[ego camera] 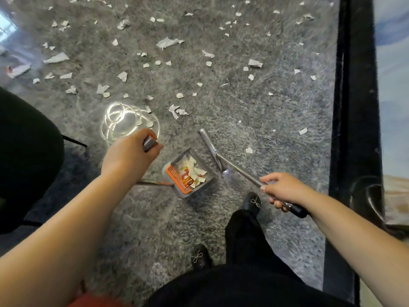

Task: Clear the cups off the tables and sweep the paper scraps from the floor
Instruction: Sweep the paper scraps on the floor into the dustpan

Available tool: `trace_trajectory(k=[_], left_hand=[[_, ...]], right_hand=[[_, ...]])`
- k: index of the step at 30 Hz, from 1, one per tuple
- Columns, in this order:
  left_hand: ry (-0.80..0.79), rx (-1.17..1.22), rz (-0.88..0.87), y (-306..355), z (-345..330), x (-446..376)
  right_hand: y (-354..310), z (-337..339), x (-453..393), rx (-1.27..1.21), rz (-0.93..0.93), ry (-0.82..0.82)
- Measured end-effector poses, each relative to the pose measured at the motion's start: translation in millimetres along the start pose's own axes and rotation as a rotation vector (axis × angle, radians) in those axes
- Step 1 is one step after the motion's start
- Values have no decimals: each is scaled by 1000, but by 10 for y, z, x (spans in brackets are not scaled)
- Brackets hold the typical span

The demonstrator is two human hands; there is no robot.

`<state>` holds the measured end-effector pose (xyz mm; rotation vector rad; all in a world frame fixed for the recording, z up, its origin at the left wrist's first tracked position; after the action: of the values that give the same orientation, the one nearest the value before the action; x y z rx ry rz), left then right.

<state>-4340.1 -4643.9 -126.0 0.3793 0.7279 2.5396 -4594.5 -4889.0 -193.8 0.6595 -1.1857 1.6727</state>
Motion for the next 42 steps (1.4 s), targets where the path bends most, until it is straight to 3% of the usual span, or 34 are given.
trace_trajectory(k=[10, 20, 31, 35, 38, 42], left_hand=[[-98, -162, -196, 1356, -886, -1153], [-254, -232, -221, 2318, -1650, -2140], [-326, -184, -194, 2493, -1723, -2483], [-334, -152, -154, 2460, -1684, -2506], [-362, -105, -143, 2434, -1649, -2521], [-325, -172, -183, 2440, -1613, -2556]], right_hand=[[294, 1458, -646, -34, -83, 92], [392, 2617, -1542, 6, -150, 89], [18, 2648, -1843, 273, -80, -125], [-5, 2580, -1806, 218, -66, -160], [18, 2598, -1725, 20, -127, -172], [-4, 2568, -1509, -30, -120, -151]])
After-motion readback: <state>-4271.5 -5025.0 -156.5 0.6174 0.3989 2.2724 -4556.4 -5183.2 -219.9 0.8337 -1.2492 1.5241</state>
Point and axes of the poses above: each hand's wrist, its own x-axis away from the middle knuckle, its own z-axis out of the back of the hand, y = z × x, the point moved 2 cm from there along -x, towards the middle knuckle, and after that the axes turned 9 degrees about x, right-handed, at the moved point
